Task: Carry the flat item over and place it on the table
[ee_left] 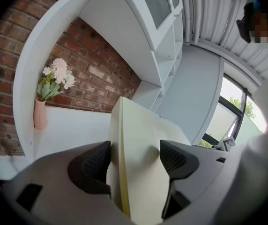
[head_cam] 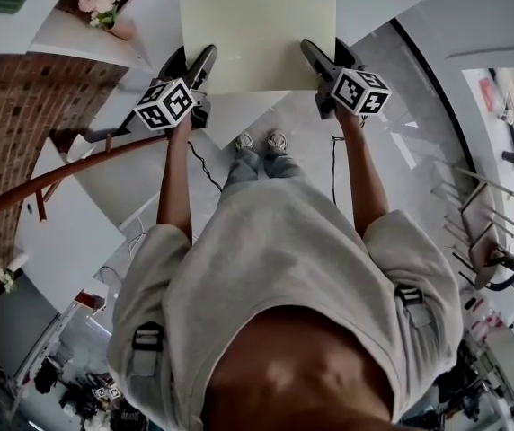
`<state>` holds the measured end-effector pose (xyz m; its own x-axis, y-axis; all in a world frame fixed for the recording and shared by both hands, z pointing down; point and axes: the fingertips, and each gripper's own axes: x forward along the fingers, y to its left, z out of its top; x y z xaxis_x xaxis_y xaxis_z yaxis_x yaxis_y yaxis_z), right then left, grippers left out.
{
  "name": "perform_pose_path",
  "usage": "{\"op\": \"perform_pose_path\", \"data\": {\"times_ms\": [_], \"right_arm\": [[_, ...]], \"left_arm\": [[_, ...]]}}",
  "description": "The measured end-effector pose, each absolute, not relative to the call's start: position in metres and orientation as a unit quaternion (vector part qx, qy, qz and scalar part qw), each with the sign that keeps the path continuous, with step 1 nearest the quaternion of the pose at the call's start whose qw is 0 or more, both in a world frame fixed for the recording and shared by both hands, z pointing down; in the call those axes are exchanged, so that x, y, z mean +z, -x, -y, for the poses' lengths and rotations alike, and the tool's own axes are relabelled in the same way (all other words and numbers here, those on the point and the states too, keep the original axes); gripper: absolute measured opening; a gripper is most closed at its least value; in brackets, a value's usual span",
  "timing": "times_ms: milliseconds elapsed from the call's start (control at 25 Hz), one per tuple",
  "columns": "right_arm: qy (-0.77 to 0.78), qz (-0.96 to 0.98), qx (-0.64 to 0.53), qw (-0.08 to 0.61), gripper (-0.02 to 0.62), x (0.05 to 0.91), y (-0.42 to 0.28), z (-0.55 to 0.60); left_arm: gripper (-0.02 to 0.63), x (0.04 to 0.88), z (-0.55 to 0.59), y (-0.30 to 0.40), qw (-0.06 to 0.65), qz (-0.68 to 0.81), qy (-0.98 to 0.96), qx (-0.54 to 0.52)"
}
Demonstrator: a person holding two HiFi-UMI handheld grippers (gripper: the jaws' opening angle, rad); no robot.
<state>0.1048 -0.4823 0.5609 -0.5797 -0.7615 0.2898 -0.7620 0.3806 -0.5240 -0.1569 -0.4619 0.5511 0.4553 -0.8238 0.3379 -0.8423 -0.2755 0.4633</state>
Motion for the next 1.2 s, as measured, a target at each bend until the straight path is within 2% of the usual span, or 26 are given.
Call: {"op": "perform_pose_path", "data": {"times_ms": [640,1200], "right_arm": [[-0.462,0.802,0.377,0.048,0.367,0.647,-0.069,0.433],[-0.467,0.774,0.421,0.072,0.367,0.697,-0.071,0.423]], "left_arm": [[0.336,0.639,0.412,0.192,0.369,0.520,-0.769,0.052],[0.335,0.686,0.411,0.191,0.407,0.505,-0.756,0.089]]}}
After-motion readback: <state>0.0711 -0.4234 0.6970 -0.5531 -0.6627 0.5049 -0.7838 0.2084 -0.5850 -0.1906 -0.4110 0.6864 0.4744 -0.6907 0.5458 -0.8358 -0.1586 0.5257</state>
